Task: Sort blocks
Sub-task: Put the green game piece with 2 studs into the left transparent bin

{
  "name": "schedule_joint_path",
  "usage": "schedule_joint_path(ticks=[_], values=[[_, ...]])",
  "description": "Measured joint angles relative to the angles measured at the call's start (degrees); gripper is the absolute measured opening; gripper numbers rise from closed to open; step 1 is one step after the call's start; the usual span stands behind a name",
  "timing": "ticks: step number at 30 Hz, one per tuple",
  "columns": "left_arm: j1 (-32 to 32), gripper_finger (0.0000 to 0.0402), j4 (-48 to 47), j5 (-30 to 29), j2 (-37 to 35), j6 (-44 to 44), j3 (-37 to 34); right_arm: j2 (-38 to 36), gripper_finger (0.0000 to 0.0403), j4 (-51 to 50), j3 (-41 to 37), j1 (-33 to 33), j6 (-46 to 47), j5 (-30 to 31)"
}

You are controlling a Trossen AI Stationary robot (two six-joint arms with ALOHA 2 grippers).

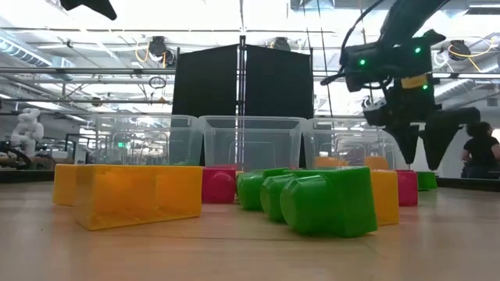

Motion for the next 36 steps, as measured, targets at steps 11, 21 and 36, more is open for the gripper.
schedule_joint_path(ticks=[11, 21, 36], values=[[0.0, 0.0, 0.0, 0.1, 0.0, -1.3, 0.0, 5.7, 0.0258, 7.0, -1.1, -4.4, -8.4, -6.1], [0.0, 0.0, 0.0, 0.3, 0.0, -1.5, 0.0, 6.0, 0.0189, 8.3, -4.8, -5.2, -6.9, -9.4], [0.0, 0.0, 0.0, -0.4, 0.0, -1.6, 0.0, 6.3, 0.0002, 8.1, -0.1, -5.2, -1.1, -8.2]])
